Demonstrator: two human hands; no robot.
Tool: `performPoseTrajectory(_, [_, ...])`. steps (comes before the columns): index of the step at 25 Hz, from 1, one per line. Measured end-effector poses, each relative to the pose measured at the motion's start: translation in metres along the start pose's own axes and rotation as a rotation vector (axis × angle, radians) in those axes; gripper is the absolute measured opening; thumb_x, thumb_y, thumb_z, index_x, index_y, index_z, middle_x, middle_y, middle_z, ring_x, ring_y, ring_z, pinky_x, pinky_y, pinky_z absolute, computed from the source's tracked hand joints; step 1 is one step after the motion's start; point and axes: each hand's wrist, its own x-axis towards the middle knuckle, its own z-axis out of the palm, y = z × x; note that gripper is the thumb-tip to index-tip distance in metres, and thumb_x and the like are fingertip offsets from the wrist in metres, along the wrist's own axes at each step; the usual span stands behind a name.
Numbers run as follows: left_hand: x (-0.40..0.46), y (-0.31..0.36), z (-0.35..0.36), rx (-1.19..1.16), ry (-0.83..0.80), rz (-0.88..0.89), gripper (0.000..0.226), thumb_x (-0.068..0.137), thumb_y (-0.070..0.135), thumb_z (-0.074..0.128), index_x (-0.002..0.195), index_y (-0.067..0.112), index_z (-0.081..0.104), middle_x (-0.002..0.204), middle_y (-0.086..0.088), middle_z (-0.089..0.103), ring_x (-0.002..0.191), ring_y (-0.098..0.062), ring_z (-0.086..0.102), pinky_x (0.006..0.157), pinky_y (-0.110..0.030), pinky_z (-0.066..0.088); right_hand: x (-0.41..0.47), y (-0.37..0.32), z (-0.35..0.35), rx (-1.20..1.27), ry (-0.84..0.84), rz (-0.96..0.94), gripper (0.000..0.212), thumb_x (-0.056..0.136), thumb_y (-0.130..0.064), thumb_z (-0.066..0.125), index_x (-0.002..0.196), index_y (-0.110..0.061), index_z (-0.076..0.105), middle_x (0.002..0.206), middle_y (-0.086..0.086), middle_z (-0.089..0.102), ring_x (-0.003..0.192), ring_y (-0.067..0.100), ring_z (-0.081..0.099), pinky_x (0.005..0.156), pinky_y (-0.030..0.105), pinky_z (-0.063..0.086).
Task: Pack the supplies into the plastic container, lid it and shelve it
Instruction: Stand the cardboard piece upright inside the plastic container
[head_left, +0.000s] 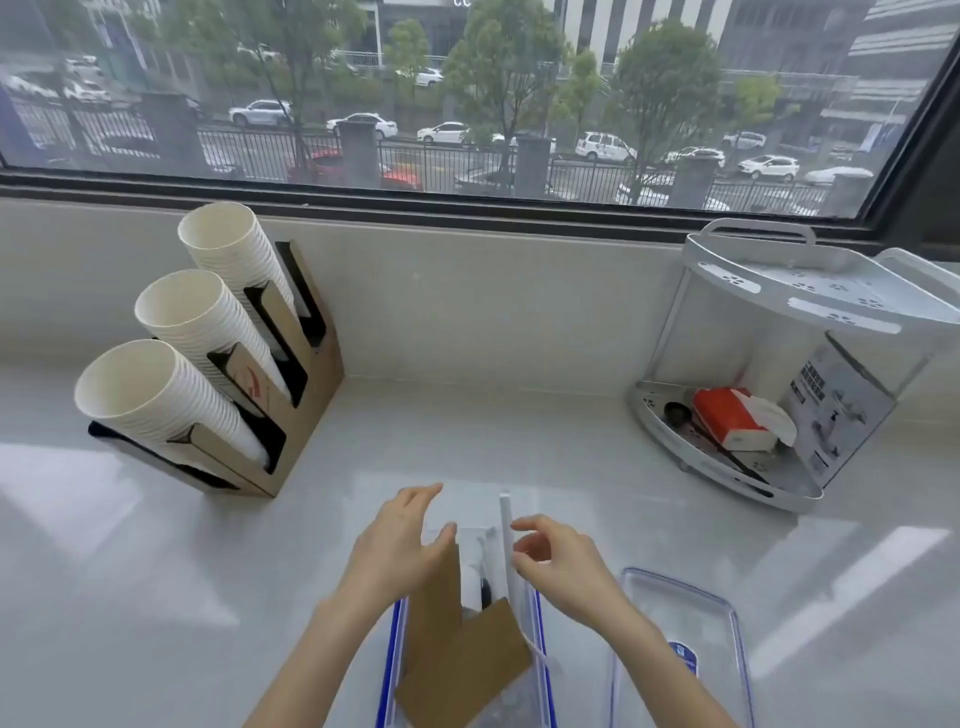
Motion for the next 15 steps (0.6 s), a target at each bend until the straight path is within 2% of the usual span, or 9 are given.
performPoseTrajectory(7, [-0.011, -0.013, 0.028, -0.005, -0.085, -0.046, 0.055, 0.090, 0.037, 0.044, 0.141, 0.023, 0.028, 0.146, 0.004, 0.037, 0.128, -0.014, 0.042, 0.103, -0.029, 0.040, -0.004, 0.016, 0.017, -0.027, -0.139, 0.075, 0.039, 0.089, -0.020, 0.051, 0.128, -0.020, 0.049, 0.121, 0.005, 0.061, 0.092, 0.011, 0.053, 0.077, 0.016, 0.041])
performPoseTrajectory(11, [-0.015, -0.014, 0.035, 0.032, -0.111, -0.069, 0.052, 0.089, 0.040, 0.044, 0.138, 0.023, 0.033, 0.143, 0.006, 0.041, 0.125, -0.014, 0.044, 0.100, -0.030, 0.044, -0.006, 0.025, 0.022, -0.031, -0.166, 0.091, 0.040, 0.086, -0.019, 0.052, 0.126, -0.020, 0.050, 0.121, 0.004, 0.062, 0.094, 0.010, 0.053, 0.084, 0.017, 0.043])
performPoseTrajectory(15, [-0.020, -0.015, 0.038, 0.027, -0.123, -0.086, 0.044, 0.088, 0.043, 0.047, 0.128, 0.025, 0.041, 0.134, 0.007, 0.047, 0.117, -0.013, 0.047, 0.094, -0.027, 0.045, -0.007, 0.025, 0.025, -0.033, -0.180, 0.086, 0.040, 0.087, -0.015, 0.051, 0.127, -0.019, 0.050, 0.115, 0.004, 0.062, 0.093, 0.011, 0.052, 0.081, 0.017, 0.041])
